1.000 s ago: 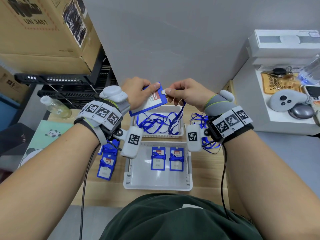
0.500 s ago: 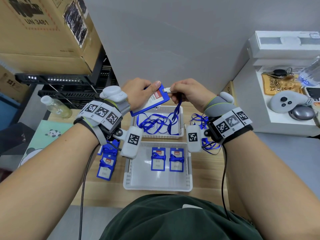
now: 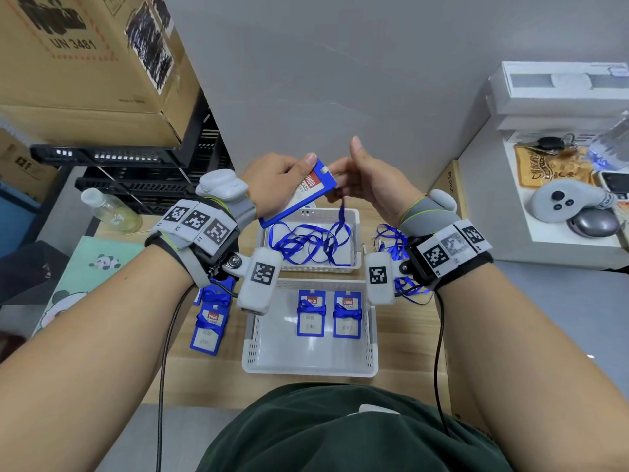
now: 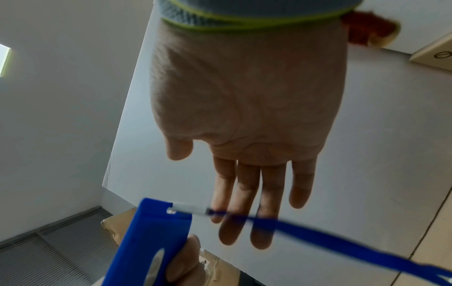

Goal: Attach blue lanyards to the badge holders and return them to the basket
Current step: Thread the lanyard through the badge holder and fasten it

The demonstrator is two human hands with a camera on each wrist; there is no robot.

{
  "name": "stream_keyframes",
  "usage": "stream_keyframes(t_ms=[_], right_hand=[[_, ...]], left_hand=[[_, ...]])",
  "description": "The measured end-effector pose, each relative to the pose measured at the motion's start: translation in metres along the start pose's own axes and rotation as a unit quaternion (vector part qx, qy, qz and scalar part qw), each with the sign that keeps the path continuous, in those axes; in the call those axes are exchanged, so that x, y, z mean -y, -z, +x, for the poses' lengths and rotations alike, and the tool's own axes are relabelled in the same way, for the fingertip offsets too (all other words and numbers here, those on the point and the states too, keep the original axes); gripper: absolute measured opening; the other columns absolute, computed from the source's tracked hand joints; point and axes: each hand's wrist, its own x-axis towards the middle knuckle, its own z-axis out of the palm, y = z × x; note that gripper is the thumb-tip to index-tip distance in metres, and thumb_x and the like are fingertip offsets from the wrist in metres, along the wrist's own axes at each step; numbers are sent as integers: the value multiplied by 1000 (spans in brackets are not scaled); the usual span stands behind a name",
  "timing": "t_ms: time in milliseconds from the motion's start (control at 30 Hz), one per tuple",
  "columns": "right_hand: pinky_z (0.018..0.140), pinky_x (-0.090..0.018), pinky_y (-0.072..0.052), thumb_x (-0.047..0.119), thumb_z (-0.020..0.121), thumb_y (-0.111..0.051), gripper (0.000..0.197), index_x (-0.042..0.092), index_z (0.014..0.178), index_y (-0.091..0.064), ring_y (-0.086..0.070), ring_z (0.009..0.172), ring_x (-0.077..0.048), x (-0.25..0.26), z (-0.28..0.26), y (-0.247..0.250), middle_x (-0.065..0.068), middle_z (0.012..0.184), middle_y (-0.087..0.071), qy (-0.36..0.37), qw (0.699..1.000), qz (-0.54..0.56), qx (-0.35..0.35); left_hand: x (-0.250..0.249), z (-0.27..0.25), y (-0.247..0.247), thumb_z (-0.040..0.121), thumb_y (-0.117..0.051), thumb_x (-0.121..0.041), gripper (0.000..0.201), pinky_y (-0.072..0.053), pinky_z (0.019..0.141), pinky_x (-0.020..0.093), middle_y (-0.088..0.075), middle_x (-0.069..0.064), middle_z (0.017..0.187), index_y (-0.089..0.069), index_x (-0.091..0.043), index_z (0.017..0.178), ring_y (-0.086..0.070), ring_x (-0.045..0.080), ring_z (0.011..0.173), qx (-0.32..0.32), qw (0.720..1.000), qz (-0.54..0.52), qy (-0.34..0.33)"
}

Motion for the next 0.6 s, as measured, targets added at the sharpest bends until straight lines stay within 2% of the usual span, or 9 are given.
stream_keyframes(t_ms=[67,133,200,267,333,433,467,533,600], right_hand=[[94,-29,-50,47,104,-24,57,13,105,-70,-67,95,-22,-3,-2,-3,-12,99,-71,22,1000,12,9],[100,-30,-48,41,102,-40,40,12,116,-64,-66,106,-19,-10,-3,-6,-9,111,-71,48,999,-1,20],[103,-31,-47,27,97,-55,30,11,122,-61,-66,109,-16,-16,-4,-9,-4,113,-71,59,998,-30,24],[103,-33,-47,18,96,-59,25,10,120,-63,-66,106,-13,-18,-4,-17,0,109,-72,58,997,-51,18],[103,-36,-48,17,98,-56,20,11,114,-67,-67,104,-17,-18,-3,-25,-3,107,-73,57,996,-74,-9],[100,-39,-51,7,99,-50,19,2,110,-65,-68,104,-30,-16,-1,-39,-20,110,-70,23,998,-56,-24],[97,-40,-53,4,99,-48,20,-3,110,-63,-68,101,-34,-15,-2,-43,-24,108,-69,11,999,-35,-17],[88,-37,-57,5,100,-45,22,-6,108,-62,-71,86,-32,-12,-6,-48,-24,96,-70,-10,1000,8,22],[79,-31,-59,6,103,-40,22,-1,102,-60,-70,73,-27,-8,-11,-51,-18,85,-70,-29,997,32,65]], left_hand=[[-3,0,0,101,-31,-52,55,-34,54,26,-52,-1,56,-45,-17,60,-47,13,50,-25,999,-19,12],[-5,1,0,103,-30,-45,52,-33,56,26,-50,-2,58,-43,-17,61,-45,12,53,-41,997,-53,23],[-7,2,0,103,-32,-37,46,-33,59,27,-49,-2,62,-43,-18,63,-44,14,58,-45,995,-85,30],[-9,4,1,102,-34,-30,38,-32,60,28,-49,0,66,-43,-19,66,-42,15,62,-37,993,-110,37],[-11,5,0,100,-36,-27,34,-32,59,28,-49,0,69,-43,-19,68,-43,15,64,-28,989,-137,53],[-9,6,-4,97,-43,-28,31,-35,65,30,-50,-2,71,-41,-22,67,-45,17,69,-36,981,-180,69],[-6,7,-6,98,-44,-30,30,-37,68,31,-52,-1,73,-41,-22,69,-47,18,71,-45,980,-185,66],[-1,7,-7,99,-45,-32,27,-39,66,29,-56,-2,79,-42,-24,73,-49,16,72,-85,984,-151,46],[5,6,-4,98,-48,-33,20,-36,59,22,-57,-5,80,-48,-22,81,-50,14,71,-143,984,-105,25]])
